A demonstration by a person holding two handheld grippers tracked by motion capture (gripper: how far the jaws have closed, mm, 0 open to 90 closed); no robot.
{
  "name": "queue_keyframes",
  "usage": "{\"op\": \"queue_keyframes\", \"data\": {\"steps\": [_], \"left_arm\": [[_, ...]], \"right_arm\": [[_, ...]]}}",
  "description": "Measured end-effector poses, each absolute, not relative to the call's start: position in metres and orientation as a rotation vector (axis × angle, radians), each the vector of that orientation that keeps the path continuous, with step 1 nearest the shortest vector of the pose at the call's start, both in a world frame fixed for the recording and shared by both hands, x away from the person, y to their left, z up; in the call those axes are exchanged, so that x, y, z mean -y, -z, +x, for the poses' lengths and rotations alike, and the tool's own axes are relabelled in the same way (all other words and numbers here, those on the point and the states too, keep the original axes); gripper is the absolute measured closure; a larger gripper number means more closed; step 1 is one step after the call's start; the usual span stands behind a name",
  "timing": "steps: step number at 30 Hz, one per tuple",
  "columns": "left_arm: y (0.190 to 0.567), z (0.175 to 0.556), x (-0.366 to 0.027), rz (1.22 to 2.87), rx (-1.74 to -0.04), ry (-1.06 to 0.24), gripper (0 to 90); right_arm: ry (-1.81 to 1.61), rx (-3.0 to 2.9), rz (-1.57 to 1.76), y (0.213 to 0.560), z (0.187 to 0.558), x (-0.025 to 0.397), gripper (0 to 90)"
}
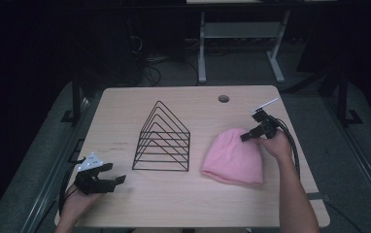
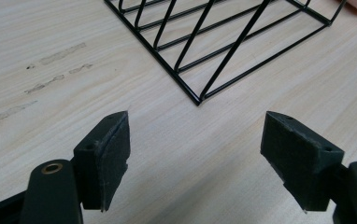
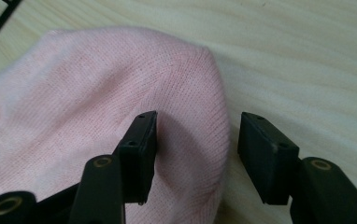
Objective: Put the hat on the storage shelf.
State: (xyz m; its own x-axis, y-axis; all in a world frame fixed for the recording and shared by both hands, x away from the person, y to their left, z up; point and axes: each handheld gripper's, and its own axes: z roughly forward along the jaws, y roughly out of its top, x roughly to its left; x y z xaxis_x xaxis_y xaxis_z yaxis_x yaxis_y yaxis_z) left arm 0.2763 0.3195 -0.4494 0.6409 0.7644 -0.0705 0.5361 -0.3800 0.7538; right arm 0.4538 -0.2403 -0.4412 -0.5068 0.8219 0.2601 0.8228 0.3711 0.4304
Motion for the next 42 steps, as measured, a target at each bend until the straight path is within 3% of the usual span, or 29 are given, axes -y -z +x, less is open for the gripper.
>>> {"op": "queue_keyframes", "data": {"steps": [24,42], "left_arm": [[0.45,0.276,-0.315,2.086,-0.987,-0.337,24.3],[0.435,0.268,-0.305,2.111,-0.881,-0.279,24.3]], "right_arm": [[0.777,2.6,-1.49,0.443,0.45,0.234,75.4],[0.971,2.561,-1.47,0.418,0.424,0.265,78.3]]}}
